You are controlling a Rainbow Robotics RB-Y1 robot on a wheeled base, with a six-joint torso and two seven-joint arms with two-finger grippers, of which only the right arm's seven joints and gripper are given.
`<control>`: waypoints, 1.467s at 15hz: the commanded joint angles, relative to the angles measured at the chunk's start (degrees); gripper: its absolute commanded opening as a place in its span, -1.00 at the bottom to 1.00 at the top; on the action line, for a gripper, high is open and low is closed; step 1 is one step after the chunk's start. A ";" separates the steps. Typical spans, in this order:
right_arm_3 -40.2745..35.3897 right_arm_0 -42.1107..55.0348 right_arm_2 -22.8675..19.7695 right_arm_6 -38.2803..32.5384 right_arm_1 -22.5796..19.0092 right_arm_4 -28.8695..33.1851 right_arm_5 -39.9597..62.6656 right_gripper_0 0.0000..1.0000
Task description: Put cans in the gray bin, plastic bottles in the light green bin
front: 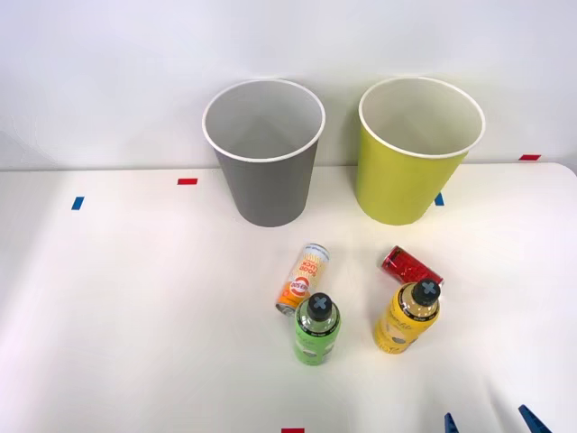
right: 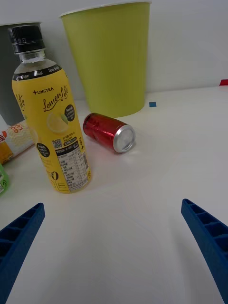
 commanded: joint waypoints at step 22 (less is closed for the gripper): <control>0.00 0.00 0.00 0.00 0.00 0.00 0.00 1.00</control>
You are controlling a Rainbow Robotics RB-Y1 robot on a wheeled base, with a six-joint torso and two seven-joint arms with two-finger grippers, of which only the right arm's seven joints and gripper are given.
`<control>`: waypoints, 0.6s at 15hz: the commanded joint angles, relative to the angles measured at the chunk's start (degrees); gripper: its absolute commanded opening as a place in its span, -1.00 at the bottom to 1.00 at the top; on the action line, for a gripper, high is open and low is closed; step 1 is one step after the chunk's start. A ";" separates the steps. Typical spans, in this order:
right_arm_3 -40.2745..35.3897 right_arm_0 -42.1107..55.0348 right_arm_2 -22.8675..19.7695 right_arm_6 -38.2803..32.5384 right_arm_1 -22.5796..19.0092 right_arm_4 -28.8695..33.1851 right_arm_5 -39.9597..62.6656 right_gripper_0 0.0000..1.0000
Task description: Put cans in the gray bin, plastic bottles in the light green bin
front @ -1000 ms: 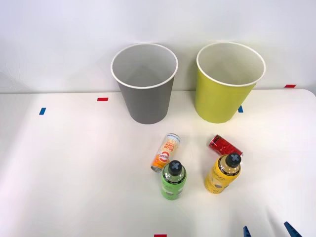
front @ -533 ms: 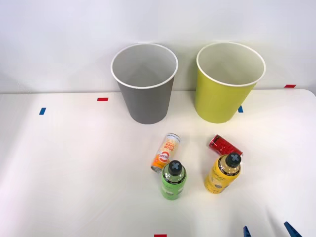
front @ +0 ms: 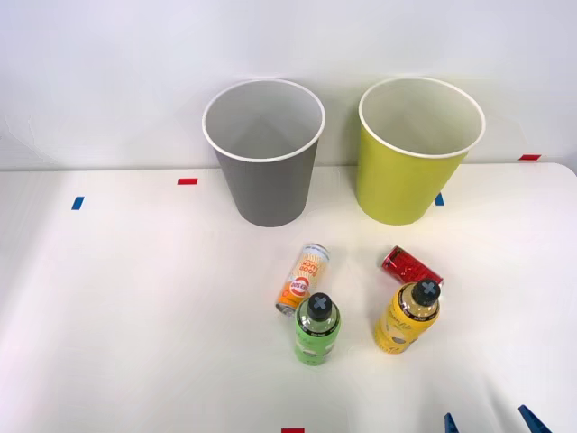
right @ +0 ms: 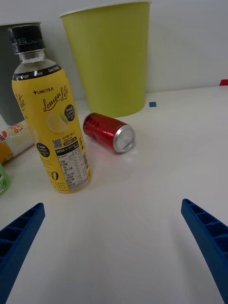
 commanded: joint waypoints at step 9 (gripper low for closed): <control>0.00 0.00 0.00 0.00 0.00 0.00 0.00 1.00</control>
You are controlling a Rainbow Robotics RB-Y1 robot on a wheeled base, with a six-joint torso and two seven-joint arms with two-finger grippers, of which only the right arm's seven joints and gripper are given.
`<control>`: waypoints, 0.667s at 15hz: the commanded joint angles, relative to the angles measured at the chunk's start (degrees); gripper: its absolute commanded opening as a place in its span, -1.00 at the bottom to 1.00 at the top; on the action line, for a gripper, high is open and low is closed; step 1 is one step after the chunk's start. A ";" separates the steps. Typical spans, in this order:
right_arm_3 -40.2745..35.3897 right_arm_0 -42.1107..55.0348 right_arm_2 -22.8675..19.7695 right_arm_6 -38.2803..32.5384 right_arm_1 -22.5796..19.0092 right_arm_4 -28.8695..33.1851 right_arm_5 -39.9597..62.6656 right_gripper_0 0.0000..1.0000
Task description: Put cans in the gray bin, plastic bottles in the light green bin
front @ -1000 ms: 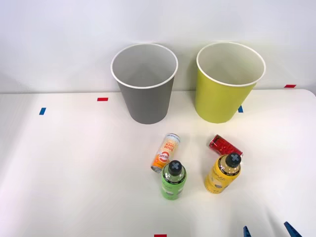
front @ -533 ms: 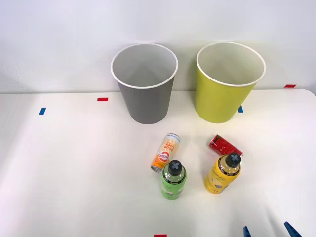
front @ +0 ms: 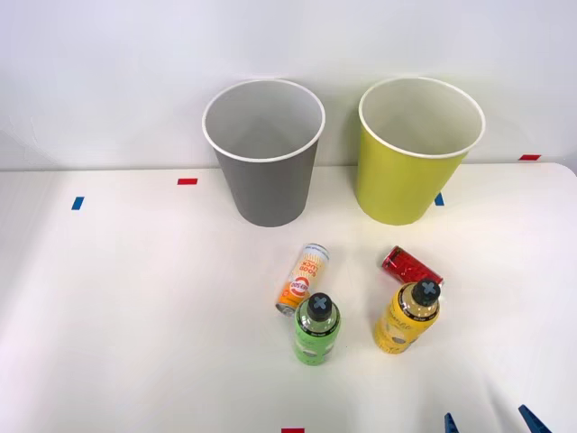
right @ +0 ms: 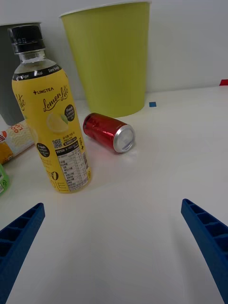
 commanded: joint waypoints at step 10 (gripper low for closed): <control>0.00 0.00 0.00 0.00 0.00 0.00 0.00 1.00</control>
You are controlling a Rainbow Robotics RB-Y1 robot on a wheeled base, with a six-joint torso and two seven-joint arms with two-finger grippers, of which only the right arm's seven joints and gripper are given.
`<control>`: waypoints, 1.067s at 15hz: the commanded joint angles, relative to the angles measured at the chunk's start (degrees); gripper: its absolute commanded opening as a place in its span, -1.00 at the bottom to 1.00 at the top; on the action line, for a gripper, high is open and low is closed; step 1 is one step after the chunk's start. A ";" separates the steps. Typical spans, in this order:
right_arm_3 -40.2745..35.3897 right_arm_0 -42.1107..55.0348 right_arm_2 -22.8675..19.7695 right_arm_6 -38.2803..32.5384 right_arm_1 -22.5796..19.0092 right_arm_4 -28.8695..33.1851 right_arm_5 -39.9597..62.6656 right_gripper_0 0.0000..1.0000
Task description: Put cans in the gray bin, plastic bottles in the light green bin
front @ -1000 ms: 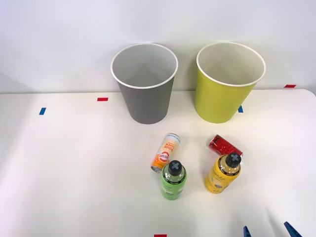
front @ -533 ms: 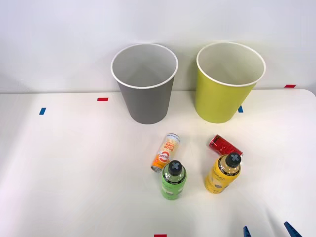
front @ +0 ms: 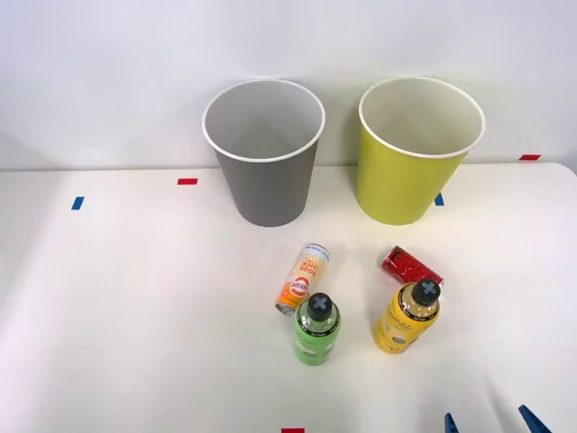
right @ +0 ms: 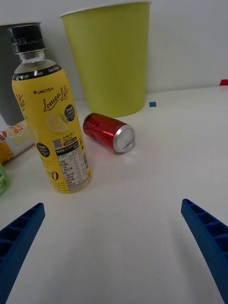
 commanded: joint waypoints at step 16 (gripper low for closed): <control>0.00 0.00 0.00 0.00 0.00 0.00 0.00 1.00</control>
